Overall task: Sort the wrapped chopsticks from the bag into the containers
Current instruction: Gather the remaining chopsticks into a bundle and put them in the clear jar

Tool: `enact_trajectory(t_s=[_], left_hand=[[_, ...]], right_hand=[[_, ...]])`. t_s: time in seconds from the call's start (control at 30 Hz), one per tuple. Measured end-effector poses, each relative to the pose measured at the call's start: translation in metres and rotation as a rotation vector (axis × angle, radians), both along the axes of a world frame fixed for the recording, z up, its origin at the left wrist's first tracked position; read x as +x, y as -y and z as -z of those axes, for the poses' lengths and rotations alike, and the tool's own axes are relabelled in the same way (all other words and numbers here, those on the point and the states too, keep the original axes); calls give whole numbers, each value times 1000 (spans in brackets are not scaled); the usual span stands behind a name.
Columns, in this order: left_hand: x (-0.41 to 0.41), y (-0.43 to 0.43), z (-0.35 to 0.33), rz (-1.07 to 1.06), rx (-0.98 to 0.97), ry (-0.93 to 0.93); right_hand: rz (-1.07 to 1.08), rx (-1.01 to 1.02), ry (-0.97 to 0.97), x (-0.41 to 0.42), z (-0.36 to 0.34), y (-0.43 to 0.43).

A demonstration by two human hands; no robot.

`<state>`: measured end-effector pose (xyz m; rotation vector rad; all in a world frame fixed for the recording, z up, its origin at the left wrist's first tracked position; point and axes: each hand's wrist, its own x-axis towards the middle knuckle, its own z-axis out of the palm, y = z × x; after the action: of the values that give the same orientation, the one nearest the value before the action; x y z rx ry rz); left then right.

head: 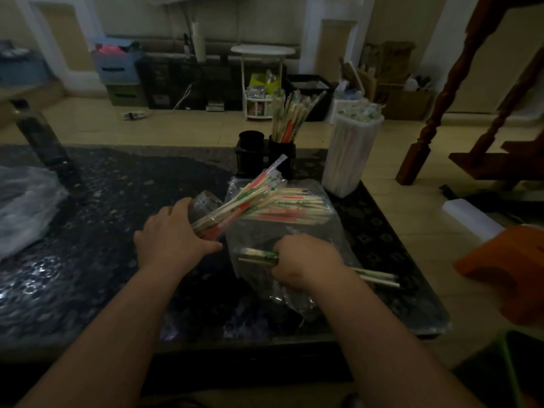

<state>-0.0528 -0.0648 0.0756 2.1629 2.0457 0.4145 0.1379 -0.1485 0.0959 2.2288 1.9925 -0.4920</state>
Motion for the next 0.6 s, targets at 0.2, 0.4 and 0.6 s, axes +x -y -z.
enact_trajectory(t_s=[0.2,0.4,0.6], left_hand=[[-2,-3,2,-4,-13,-22],[-2,-5,4,2,-58,-45],[-2,-8,5,-11,-63,-11]], right_hand=[[-115,187,16,4,-30,10],[-175,351,10,6,-49,15],[-135,485,15,10,-45,13]])
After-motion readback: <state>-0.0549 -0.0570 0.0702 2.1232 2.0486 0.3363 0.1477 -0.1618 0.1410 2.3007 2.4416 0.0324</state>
